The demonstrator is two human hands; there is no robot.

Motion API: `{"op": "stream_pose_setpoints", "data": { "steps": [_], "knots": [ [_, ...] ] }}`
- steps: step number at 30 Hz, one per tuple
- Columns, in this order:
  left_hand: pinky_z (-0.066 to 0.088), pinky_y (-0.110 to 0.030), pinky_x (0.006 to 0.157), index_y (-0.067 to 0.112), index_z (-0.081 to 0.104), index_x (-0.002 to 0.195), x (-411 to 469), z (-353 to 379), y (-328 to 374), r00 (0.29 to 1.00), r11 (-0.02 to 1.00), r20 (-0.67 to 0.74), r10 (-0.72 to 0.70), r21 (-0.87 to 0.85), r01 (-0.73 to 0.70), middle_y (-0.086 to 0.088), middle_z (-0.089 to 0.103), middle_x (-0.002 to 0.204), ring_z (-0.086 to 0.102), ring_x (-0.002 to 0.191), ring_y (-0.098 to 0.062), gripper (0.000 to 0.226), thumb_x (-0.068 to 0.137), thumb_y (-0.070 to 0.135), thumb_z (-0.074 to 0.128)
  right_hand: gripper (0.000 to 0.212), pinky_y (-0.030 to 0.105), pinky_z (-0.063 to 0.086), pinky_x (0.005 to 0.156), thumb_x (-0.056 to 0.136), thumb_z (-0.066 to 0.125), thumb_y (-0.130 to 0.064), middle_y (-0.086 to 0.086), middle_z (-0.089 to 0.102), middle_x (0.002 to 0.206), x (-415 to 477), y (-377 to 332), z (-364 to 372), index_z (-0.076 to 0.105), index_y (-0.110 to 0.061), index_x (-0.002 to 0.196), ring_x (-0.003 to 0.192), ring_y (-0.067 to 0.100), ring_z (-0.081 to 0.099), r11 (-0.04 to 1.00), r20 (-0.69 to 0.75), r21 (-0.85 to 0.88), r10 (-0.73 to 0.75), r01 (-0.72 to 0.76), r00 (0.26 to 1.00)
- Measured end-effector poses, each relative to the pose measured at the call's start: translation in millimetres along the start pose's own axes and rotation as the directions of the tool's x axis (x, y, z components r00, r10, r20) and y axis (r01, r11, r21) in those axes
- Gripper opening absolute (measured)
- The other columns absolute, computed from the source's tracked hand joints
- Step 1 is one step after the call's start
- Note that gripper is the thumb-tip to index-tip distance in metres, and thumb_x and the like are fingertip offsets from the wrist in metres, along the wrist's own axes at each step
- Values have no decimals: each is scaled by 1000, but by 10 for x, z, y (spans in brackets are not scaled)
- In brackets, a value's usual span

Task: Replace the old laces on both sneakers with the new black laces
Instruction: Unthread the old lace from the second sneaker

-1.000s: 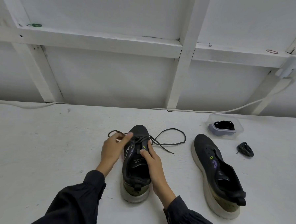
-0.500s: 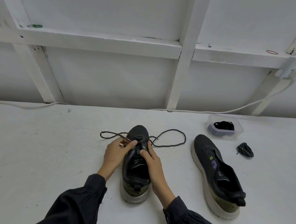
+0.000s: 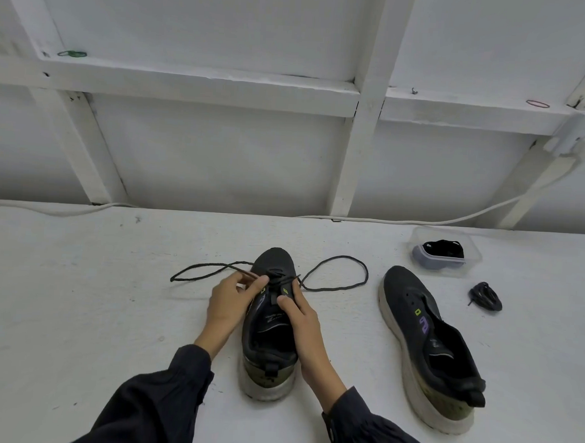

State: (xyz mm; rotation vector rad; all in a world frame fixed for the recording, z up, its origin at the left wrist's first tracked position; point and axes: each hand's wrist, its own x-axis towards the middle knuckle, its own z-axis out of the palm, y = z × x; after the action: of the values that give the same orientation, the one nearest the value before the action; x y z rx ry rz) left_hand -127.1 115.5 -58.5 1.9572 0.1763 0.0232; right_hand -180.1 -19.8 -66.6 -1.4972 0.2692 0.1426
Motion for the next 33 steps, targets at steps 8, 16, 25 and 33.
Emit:
{"op": "stream_pose_setpoints", "data": {
  "steps": [8,16,25,33],
  "knots": [
    [45,-35,82,15,65,92,162,-157,173,957,983,-291,-12,-180,-42,2,68,93,61,92,-21,21,94,35,61,82,38,41,111,71,64,-58,-16,48,146,-20,-27,-25,39,-41,147,129,9,51,1000,3,21,-9,9,1000],
    [48,-36,74,17,69,83,44,8,-1,990,996,-118,83,41,-79,4,69,85,62,80,-19,18,88,34,69,81,39,44,109,70,65,-58,-13,53,142,-9,-23,-16,41,-43,146,125,10,55,1000,-6,21,0,1,1000],
    [43,-19,68,15,66,92,-57,145,9,984,993,-170,54,-90,-71,7,67,84,60,79,-8,16,93,30,64,77,40,45,108,72,67,-59,-10,55,141,19,3,10,42,-44,144,125,12,56,1000,-2,10,12,-12,1000],
    [49,-26,67,14,68,77,-43,63,-91,955,965,-136,263,44,-259,5,67,81,60,77,-6,10,86,18,73,71,42,47,106,73,65,-57,-6,61,134,54,34,1,47,-44,141,119,12,59,1000,-8,1,1,-1,1000]
  ]
}}
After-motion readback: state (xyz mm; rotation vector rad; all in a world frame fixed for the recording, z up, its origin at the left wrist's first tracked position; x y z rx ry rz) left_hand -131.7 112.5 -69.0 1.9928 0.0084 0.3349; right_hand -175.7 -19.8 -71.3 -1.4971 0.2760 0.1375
